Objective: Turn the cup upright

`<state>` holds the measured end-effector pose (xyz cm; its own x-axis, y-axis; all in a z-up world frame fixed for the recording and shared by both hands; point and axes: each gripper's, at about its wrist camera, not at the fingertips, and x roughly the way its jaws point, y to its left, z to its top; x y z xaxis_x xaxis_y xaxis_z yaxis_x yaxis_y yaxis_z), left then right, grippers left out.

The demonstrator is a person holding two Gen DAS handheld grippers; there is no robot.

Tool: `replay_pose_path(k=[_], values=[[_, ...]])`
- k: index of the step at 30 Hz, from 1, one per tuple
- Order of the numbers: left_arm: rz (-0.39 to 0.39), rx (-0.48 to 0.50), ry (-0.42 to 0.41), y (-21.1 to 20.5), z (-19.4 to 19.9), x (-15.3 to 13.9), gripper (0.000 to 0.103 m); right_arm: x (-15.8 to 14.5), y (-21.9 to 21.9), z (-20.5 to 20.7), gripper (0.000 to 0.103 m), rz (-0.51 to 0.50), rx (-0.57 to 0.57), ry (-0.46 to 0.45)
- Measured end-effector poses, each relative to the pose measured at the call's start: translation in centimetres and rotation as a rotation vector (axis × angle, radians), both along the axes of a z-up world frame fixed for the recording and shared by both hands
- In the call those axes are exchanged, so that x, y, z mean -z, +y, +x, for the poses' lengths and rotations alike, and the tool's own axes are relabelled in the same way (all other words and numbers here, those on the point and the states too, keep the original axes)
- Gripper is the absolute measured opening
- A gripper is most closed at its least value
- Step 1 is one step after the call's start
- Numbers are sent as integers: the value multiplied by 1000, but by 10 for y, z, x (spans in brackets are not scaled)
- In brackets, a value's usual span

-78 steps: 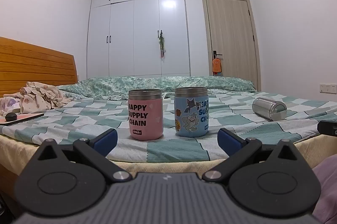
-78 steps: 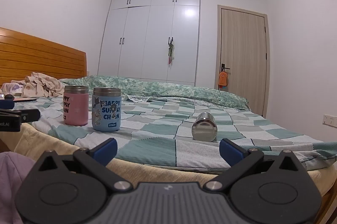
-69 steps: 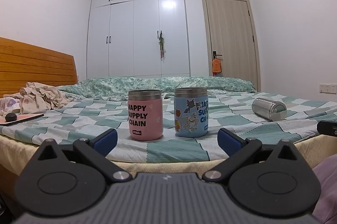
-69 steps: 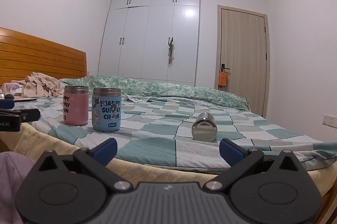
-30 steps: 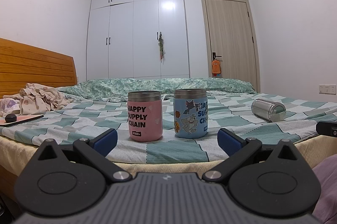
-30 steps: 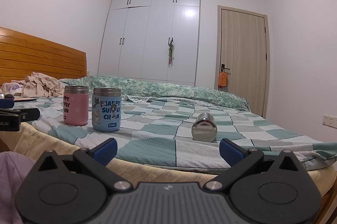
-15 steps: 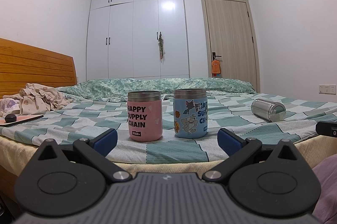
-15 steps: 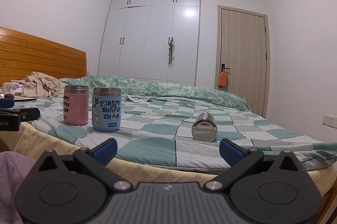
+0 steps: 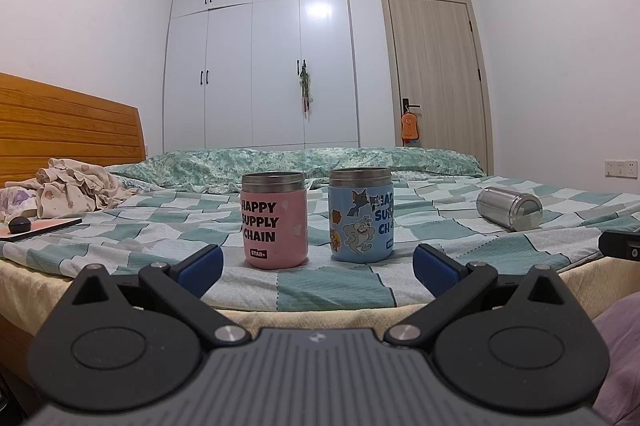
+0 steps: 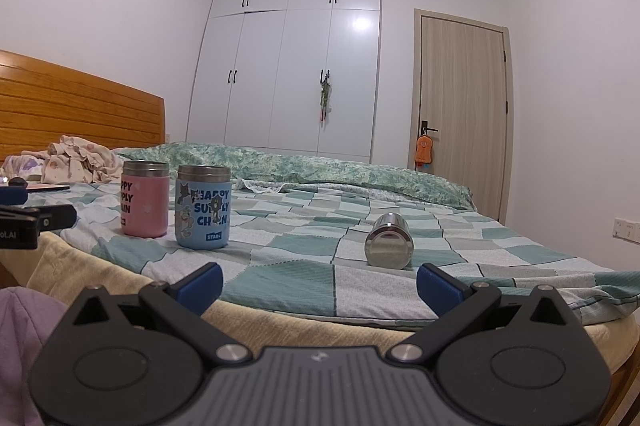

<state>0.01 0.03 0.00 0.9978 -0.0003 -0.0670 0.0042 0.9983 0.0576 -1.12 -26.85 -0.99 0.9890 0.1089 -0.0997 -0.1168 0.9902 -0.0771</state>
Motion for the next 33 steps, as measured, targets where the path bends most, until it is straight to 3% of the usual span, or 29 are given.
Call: replay_pose_path(k=[17, 25, 33], values=[[26, 6, 16, -6, 2, -5, 103, -5, -2, 0, 103, 7, -5, 18], [35, 108, 31, -29, 19, -25, 103, -29, -32, 20, 103, 18, 15, -2], [52, 213, 80, -75, 69, -53, 103, -47, -85, 64, 103, 30, 53, 42]])
